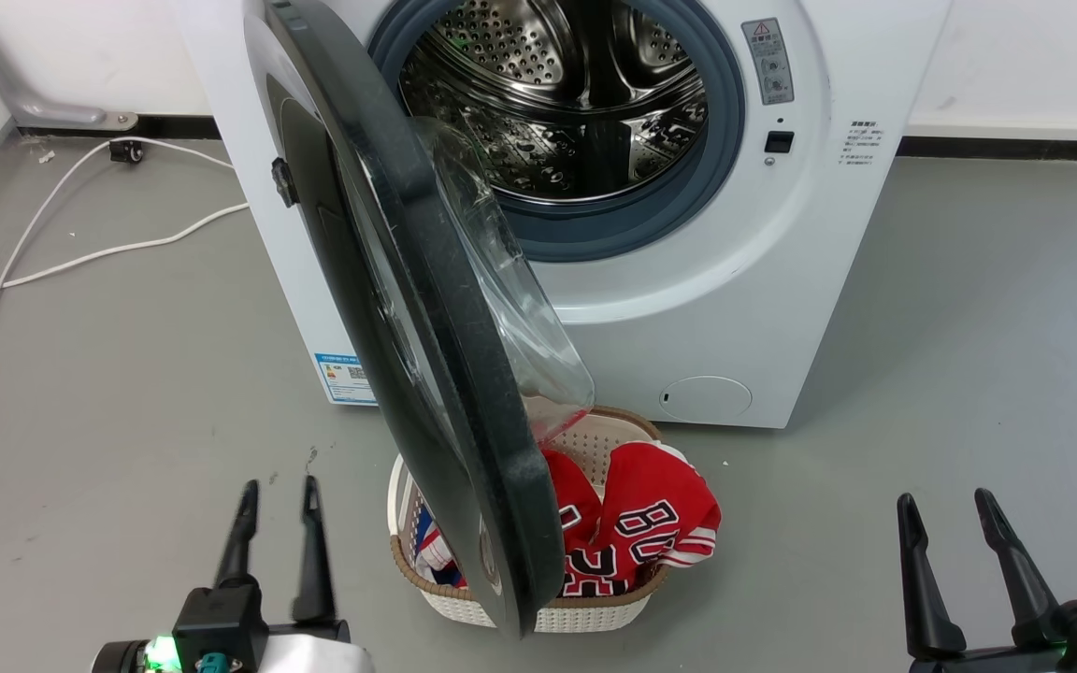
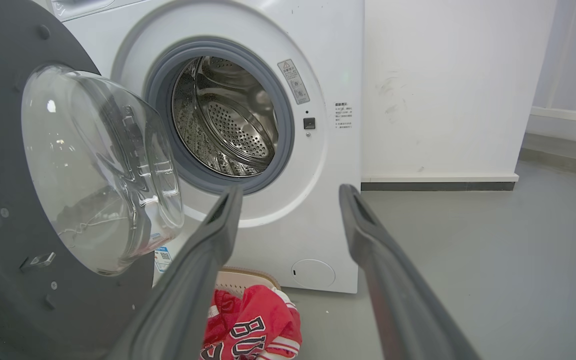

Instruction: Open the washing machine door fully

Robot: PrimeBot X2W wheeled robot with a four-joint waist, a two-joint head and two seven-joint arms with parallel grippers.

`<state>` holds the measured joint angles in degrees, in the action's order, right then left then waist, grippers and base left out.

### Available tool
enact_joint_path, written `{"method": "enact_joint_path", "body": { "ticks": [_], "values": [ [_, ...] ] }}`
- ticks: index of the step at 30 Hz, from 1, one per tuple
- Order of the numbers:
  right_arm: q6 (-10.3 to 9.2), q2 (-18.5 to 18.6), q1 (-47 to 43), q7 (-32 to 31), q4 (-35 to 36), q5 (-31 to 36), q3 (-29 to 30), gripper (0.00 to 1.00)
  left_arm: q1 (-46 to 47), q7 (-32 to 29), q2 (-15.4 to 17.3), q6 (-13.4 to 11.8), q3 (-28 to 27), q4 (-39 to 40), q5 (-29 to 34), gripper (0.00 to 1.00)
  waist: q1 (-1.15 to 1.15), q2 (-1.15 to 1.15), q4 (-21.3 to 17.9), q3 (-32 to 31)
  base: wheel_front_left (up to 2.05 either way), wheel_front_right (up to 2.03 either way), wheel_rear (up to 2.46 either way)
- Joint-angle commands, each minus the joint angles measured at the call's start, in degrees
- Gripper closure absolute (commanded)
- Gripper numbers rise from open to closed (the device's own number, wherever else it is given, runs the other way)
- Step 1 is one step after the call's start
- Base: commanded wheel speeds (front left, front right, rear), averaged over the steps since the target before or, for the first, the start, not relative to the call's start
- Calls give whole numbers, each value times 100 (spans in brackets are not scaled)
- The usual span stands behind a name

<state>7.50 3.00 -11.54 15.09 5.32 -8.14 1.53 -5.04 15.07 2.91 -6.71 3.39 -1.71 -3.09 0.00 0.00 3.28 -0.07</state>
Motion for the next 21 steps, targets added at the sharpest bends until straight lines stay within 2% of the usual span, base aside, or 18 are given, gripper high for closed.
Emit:
{"method": "enact_joint_path", "body": {
  "ticks": [1, 11, 21],
  "values": [
    [-1, -23, 0, 10, -21, -28, -4, 0, 0, 16, -4, -21, -15, 44, 35, 100, 0, 0, -1, 1, 0, 0, 0],
    [-1, -23, 32, 10, -64, -56, -6, 0, 330, 16, 65, -130, -15, 1012, 357, 100, 0, 0, 13, -8, 0, 0, 0],
    [-1, -22, 30, 10, -86, -98, -62, 0, 722, 15, 213, -109, 486, 2040, 622, 100, 0, 0, 17, -56, 0, 0, 0]
  ]
}}
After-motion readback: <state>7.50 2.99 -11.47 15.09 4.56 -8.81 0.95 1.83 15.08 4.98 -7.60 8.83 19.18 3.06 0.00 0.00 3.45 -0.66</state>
